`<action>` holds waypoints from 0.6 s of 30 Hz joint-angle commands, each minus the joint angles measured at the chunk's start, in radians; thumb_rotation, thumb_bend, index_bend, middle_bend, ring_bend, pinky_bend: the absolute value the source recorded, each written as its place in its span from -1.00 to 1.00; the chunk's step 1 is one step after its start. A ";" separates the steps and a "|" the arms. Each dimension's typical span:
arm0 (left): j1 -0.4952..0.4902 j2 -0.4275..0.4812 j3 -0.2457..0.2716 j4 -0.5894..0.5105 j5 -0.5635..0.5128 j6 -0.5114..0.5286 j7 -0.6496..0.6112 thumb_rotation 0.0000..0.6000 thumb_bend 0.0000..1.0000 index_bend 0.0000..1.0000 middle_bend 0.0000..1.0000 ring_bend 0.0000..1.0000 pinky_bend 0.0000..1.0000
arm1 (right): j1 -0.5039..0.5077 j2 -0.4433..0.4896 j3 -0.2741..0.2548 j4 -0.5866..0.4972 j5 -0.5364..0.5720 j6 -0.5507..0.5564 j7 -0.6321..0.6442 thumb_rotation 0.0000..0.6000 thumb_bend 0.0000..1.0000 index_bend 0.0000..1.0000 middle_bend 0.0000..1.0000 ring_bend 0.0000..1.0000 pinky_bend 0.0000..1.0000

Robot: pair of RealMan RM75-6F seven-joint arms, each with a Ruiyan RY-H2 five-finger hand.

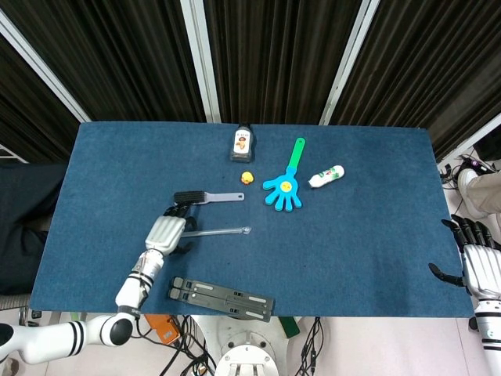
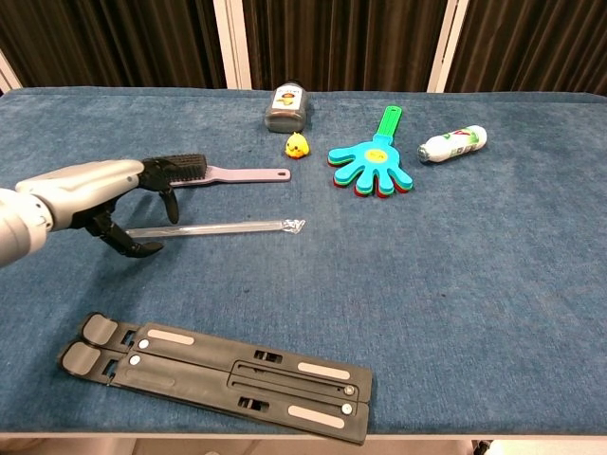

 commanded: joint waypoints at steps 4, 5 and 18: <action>-0.031 -0.030 -0.008 0.012 -0.023 -0.007 0.025 1.00 -0.42 -0.15 -1.00 -1.00 -0.76 | 0.000 0.000 -0.001 0.000 -0.001 0.000 -0.002 1.00 -0.39 -0.58 -0.73 -0.78 -0.93; -0.037 -0.035 -0.009 0.015 -0.028 -0.011 0.030 1.00 -0.41 -0.15 -1.00 -1.00 -0.76 | 0.000 0.000 -0.001 0.000 0.000 0.000 -0.002 1.00 -0.39 -0.58 -0.73 -0.78 -0.93; -0.109 -0.083 -0.020 0.060 -0.094 -0.041 0.083 1.00 -0.34 0.03 -1.00 -1.00 -0.76 | 0.001 0.000 -0.001 0.002 -0.001 -0.003 0.000 1.00 -0.39 -0.58 -0.73 -0.78 -0.93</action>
